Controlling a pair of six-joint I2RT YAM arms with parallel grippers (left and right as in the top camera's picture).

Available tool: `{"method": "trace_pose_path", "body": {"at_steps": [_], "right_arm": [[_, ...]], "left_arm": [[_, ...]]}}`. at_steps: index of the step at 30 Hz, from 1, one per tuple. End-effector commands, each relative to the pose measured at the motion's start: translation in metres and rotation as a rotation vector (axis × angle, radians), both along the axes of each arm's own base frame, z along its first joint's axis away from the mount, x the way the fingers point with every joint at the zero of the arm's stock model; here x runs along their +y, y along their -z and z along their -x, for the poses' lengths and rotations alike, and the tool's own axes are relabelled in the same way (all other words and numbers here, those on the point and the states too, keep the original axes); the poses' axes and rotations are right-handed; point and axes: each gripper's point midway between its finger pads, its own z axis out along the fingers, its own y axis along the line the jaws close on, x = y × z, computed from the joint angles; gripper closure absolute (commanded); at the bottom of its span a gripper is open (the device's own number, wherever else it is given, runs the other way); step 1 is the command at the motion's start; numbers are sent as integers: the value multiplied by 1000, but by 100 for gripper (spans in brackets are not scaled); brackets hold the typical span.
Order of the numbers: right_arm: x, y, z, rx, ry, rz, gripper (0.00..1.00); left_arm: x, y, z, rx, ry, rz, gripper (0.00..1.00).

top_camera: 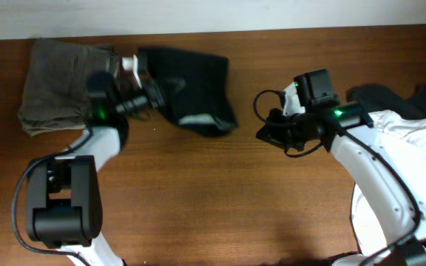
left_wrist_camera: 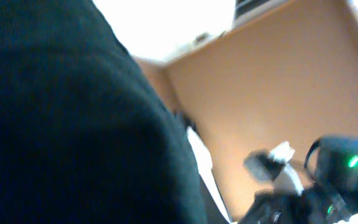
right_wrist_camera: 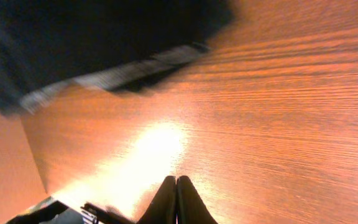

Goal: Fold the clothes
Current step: 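Carry the folded shorts with the left gripper onto the grey stack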

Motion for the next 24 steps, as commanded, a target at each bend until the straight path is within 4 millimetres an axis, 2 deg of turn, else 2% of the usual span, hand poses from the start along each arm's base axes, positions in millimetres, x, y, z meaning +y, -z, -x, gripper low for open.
{"method": "trace_pose_path", "body": {"at_steps": [1,2,6,9,12,16,19,22,24], "right_arm": [[-12,-8,-1,-43,18,55,96],[-13,-7,2,-29,17,59,96],[-13,-6,4,-21,18,64,96],[-19,-1,9,7,27,96,96],[-27,5,15,33,31,142,96],[-29,7,18,43,31,156,96],[-29,7,19,47,31,157,96],[-30,8,18,46,34,164,96],[-33,9,18,45,39,178,96]], "left_arm": [[37,-102,-33,-225,-49,-6,99],[65,-122,-50,-257,-132,-37,99],[151,-145,-81,-336,-405,-152,99],[224,-143,-90,-367,-609,-231,100],[282,-133,-98,-365,-785,-283,100],[309,-143,-110,-420,-889,-204,100],[325,-153,-119,-439,-970,-206,100],[335,-155,-130,-465,-1019,-204,100],[337,-165,-136,-498,-1043,-191,100]]}}
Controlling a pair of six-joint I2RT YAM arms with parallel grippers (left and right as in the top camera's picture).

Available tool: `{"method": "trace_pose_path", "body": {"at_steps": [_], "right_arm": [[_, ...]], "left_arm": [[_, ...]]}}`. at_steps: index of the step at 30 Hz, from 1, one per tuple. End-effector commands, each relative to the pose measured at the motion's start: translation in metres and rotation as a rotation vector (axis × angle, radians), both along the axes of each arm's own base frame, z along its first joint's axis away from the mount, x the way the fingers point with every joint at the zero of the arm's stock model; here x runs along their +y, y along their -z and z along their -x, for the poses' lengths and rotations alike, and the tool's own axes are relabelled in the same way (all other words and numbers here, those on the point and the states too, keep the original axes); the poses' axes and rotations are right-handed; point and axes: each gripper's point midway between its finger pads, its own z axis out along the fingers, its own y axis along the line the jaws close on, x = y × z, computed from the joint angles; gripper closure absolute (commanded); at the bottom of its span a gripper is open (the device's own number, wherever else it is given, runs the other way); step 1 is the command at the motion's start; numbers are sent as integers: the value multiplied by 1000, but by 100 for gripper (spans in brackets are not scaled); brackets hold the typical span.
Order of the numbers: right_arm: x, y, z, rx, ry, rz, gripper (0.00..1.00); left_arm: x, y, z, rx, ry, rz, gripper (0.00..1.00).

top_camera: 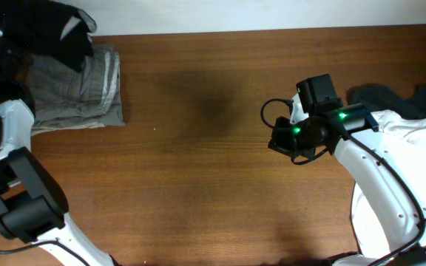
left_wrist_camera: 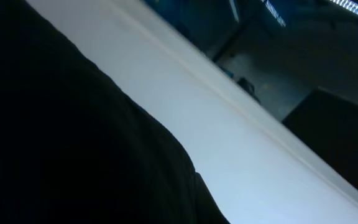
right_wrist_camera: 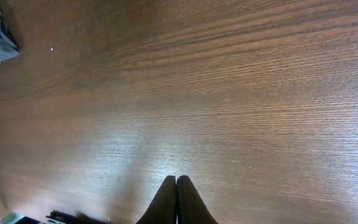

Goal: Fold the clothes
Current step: 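Carry the folded shorts with the left gripper onto the grey stack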

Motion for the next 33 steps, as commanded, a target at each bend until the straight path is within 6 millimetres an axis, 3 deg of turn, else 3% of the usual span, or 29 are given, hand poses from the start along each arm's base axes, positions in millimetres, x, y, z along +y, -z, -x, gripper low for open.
{"method": "trace_pose_path", "body": {"at_steps": [1,4,7,10,15,18,21,24,30,33], "right_arm": [[-7,-3,-3,-25,7,37,96],[-10,-2,-3,-25,13,56,96],[-11,-2,-2,-19,13,59,96],[-11,-1,-1,-14,13,59,96],[-12,1,4,8,13,65,96],[-12,1,4,7,13,65,96],[-12,1,4,7,13,65,96],[-13,1,5,9,12,65,96],[-17,2,3,1,19,93,96],[-17,2,3,2,19,93,96]], "left_arm": [[3,-49,-13,-135,-42,7,100],[-19,-73,-28,-197,-12,5,100],[-24,-65,-39,-178,-18,21,100],[-24,-28,-54,-80,-27,59,100],[-18,60,-70,148,-36,54,100],[-30,80,-66,232,42,42,100],[-38,106,-57,346,104,88,99],[-30,129,-41,477,95,74,100],[-19,160,29,847,5,113,100],[-15,154,52,913,-12,142,99]]}}
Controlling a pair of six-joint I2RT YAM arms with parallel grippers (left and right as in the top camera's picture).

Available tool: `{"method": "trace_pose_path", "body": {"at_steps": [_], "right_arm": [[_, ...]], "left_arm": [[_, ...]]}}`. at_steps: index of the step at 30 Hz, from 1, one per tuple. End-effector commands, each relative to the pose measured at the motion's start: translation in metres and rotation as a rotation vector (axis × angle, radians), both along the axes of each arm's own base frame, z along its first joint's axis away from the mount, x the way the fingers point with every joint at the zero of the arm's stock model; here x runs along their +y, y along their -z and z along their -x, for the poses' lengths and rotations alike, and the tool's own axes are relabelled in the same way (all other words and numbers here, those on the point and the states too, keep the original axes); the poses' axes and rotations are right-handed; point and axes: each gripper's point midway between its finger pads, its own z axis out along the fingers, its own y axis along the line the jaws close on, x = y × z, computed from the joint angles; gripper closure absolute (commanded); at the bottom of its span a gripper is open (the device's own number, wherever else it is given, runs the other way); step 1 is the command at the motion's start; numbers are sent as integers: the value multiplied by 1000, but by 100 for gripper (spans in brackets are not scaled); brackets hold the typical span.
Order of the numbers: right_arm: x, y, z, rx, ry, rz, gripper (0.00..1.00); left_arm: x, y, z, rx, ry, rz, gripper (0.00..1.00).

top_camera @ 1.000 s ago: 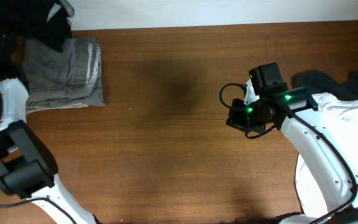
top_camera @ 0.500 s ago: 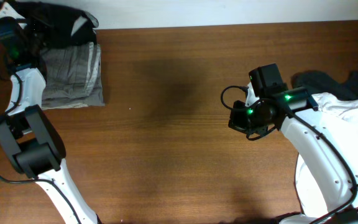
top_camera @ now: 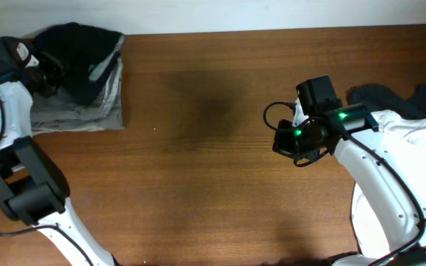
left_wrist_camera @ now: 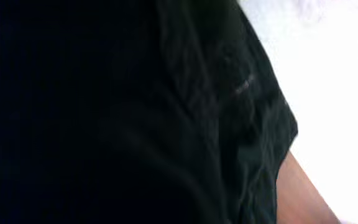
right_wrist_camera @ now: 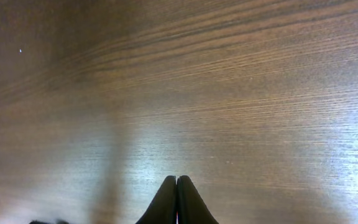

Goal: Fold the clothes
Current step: 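Carry the folded shorts with the left gripper onto the grey stack, then release the shorts and press them flat on the stack with the left gripper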

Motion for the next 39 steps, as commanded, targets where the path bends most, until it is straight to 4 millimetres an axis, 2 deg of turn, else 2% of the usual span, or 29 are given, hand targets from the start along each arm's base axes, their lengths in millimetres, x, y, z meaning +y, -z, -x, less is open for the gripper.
{"method": "trace_pose_path", "body": {"at_steps": [1,4,7,10,11,13,15,17,18,19,20,21,22,24,25,26,27,28,29,30,31,32,34,35,37,39], "right_arm": [[-4,-5,-3,-25,0,19,95],[-4,-5,-3,-24,0,19,96],[-4,-4,-3,-24,0,19,95],[-5,-4,-1,-22,-15,23,95],[-5,-4,-1,-23,-18,24,95],[-5,-4,-1,-25,-20,28,95],[-7,-3,-2,-27,-17,37,95],[-8,-3,-2,-28,-16,44,95],[-8,-3,-2,-26,-16,44,95],[-8,-3,-1,-24,-16,44,95],[-8,-3,0,-21,-16,45,90],[-8,-3,0,-21,-18,46,87],[-8,-3,0,-21,-19,45,85],[-8,-3,0,-21,-19,45,80],[-8,-3,0,-22,-19,46,80],[-8,-3,0,-22,-19,46,79],[-8,-3,0,-22,-19,46,79],[-8,-3,0,-22,-19,46,79],[-8,-3,0,-22,-19,46,79],[-8,-3,0,-22,-19,46,79],[-8,-3,0,-22,-19,47,79],[-8,-3,0,-21,-19,45,79],[-8,-3,0,-19,-19,45,79],[-8,-2,1,-17,-19,46,79],[-9,-2,3,-8,-19,47,79],[-9,-1,4,-3,-20,49,79]], "left_arm": [[4,-42,23,-12,12,-44,100],[9,-34,39,56,-5,-28,99],[15,-45,33,0,-6,-40,99],[10,-48,36,-3,14,-2,99],[8,-43,44,30,26,-2,99],[13,-16,75,210,-14,-33,96],[18,-3,90,299,-43,-59,94],[30,1,102,341,-56,-93,78],[35,2,108,353,-65,-87,53],[42,3,113,360,-81,-78,38],[48,2,116,358,-95,-71,28],[55,-2,119,340,-107,-45,24],[58,-9,121,316,-104,-19,24],[65,-37,129,235,-75,-11,24],[70,-59,137,199,-82,-44,24],[68,-78,140,159,-73,-82,33],[62,-95,141,125,-61,-109,48],[52,-107,138,98,-28,-141,74],[40,-114,130,69,32,-193,89],[29,-113,121,65,88,-258,100],[20,-100,112,99,133,-338,99],[9,-68,99,173,199,-449,99],[3,-28,88,247,224,-496,100],[-3,9,85,307,267,-502,99],[-14,71,106,473,319,-410,99],[-23,108,137,647,307,-297,99]]}}
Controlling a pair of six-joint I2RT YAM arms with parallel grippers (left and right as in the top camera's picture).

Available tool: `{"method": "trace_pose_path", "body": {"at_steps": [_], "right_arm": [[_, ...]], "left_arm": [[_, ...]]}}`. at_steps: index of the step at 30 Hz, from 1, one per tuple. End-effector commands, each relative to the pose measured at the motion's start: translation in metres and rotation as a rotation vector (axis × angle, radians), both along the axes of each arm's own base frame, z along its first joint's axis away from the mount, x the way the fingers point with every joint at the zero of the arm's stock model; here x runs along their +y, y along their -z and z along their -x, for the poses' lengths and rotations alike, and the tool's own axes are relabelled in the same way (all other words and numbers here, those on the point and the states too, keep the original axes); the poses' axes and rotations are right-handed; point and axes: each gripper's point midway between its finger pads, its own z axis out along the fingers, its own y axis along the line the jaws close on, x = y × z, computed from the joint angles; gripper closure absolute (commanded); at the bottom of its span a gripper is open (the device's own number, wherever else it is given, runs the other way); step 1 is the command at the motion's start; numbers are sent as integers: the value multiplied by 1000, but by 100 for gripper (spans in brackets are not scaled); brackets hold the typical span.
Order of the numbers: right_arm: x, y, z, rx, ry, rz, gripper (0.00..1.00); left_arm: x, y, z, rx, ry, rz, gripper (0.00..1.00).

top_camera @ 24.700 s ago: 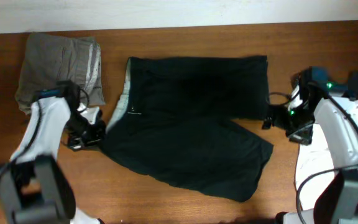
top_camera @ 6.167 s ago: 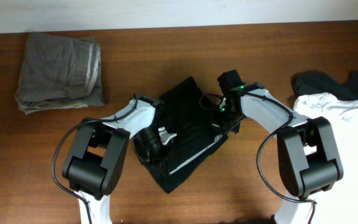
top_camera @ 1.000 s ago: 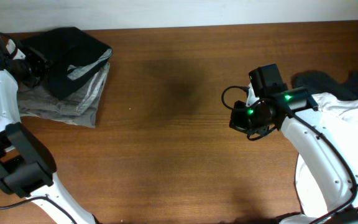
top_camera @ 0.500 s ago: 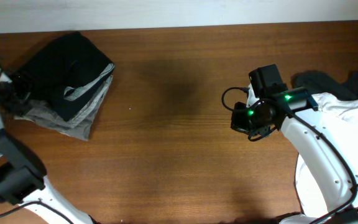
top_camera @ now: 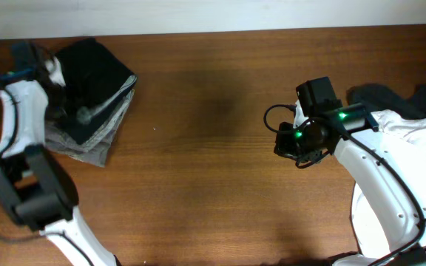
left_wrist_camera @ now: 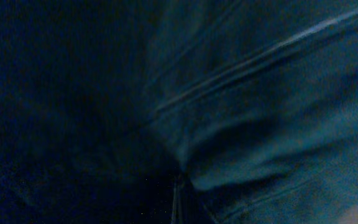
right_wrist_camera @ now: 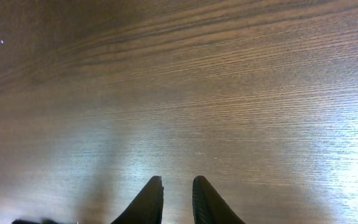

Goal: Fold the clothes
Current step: 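Release the shorts and press them flat on the stack with the left gripper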

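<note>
A folded black garment (top_camera: 98, 70) lies on top of a folded grey garment (top_camera: 95, 144) at the table's far left; the pile sits skewed. My left gripper (top_camera: 76, 114) is down on this pile. In the left wrist view dark cloth (left_wrist_camera: 241, 124) fills the frame, and the fingers (left_wrist_camera: 179, 199) show only as a thin shut line against it. My right gripper (top_camera: 281, 144) hovers over bare wood right of centre. Its fingers (right_wrist_camera: 151, 199) stand slightly apart with nothing between them.
A heap of white clothing (top_camera: 420, 133) and a dark garment (top_camera: 379, 96) lie at the right edge, behind my right arm. The brown wooden table (top_camera: 198, 162) runs to a white wall along the far side.
The black garment now lies flatter on the grey one, and the pile has turned askew. My left gripper has come down onto it. The right gripper's fingers have parted slightly.
My left gripper held the black garment at mid-table beside the grey pile, the right gripper shut nearby. Then the black garment was up over the far left corner. Then it hung above the grey pile, and now it rests on it.
</note>
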Motion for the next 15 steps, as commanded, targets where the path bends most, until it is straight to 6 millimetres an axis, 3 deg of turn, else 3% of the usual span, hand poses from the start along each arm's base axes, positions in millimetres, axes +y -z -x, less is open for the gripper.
{"method": "trace_pose_path", "body": {"at_steps": [1,2,4,6,8,10,11,13,14,15], "right_arm": [[-4,-4,-2,-17,8,12,79],[-4,-4,-2,-18,8,12,79],[-3,-5,-2,-19,8,12,79],[-3,-4,-2,-17,8,12,79],[-4,-4,0,-10,7,14,79],[-4,-4,0,-9,8,14,79],[-4,-4,0,-10,8,14,79],[-4,-4,0,-10,8,14,79],[-4,-4,0,-11,8,14,79],[-4,-4,0,-11,8,14,79]], "left_arm": [[3,59,46,256,-60,30,100],[2,64,49,275,-59,35,100],[-1,56,45,254,-56,51,100],[-5,20,29,167,-49,79,100],[1,-32,15,54,-44,39,97],[30,-116,-3,-151,-78,-154,91],[40,-138,-8,-217,-81,-229,91],[50,-160,-20,-302,-34,-319,91],[53,-161,-28,-321,7,-348,91],[55,-150,-31,-298,45,-368,92]]}}
